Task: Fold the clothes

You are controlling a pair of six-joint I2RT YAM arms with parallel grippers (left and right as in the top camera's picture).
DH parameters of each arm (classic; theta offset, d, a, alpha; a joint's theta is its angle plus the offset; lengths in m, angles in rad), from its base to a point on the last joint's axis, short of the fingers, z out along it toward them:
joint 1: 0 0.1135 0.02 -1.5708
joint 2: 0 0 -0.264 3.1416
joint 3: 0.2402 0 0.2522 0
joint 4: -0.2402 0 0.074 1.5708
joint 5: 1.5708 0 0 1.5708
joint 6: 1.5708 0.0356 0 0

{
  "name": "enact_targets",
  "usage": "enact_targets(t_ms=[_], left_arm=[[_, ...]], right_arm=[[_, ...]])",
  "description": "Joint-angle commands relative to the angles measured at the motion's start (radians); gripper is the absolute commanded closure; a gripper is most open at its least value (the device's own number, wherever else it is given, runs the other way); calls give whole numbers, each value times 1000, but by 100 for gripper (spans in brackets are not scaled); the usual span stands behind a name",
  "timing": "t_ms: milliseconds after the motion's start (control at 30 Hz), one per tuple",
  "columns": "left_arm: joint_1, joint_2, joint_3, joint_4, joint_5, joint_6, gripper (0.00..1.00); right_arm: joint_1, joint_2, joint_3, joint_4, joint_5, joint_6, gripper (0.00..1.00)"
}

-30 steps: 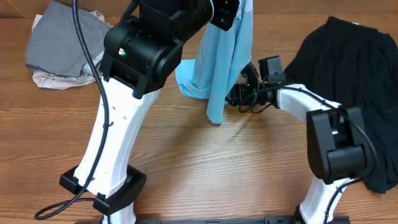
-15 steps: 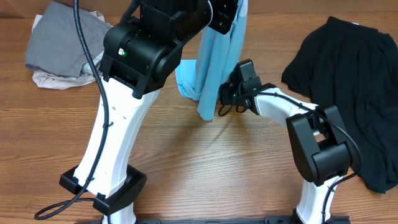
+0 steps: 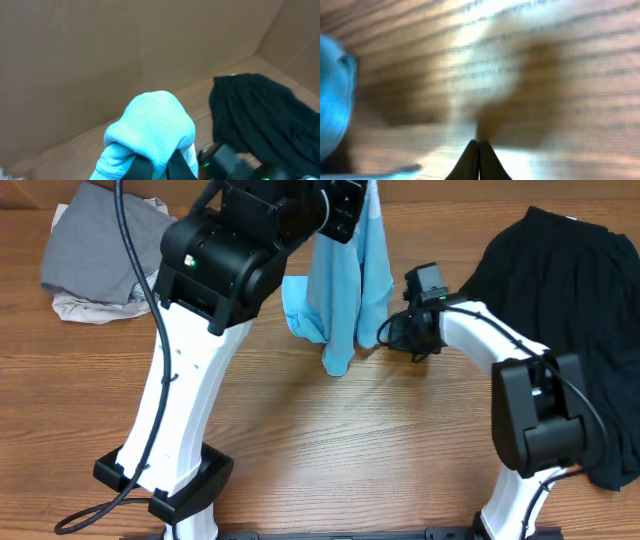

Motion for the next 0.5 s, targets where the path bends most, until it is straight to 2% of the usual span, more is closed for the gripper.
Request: enact_targets(t_ms=[0, 67, 167, 333, 433, 467], left_arm=[[32, -28, 26, -18, -34, 35, 96], [39, -28, 26, -32, -34, 39, 96], [43, -28, 26, -47, -34, 46, 96], [43, -28, 26, -52, -31, 53, 96], [43, -28, 26, -55, -31, 53, 96], [43, -28, 26, -56, -31, 53, 96]], right_arm=[[-2, -154, 4, -22, -201, -88, 96], [0, -198, 4, -24, -256, -109, 96], [6, -254, 5, -7, -319, -149, 91], [42, -283, 4, 56, -333, -151, 84], [74, -282, 4, 108, -332, -151, 77], [84, -282, 4, 127, -332, -151, 72]])
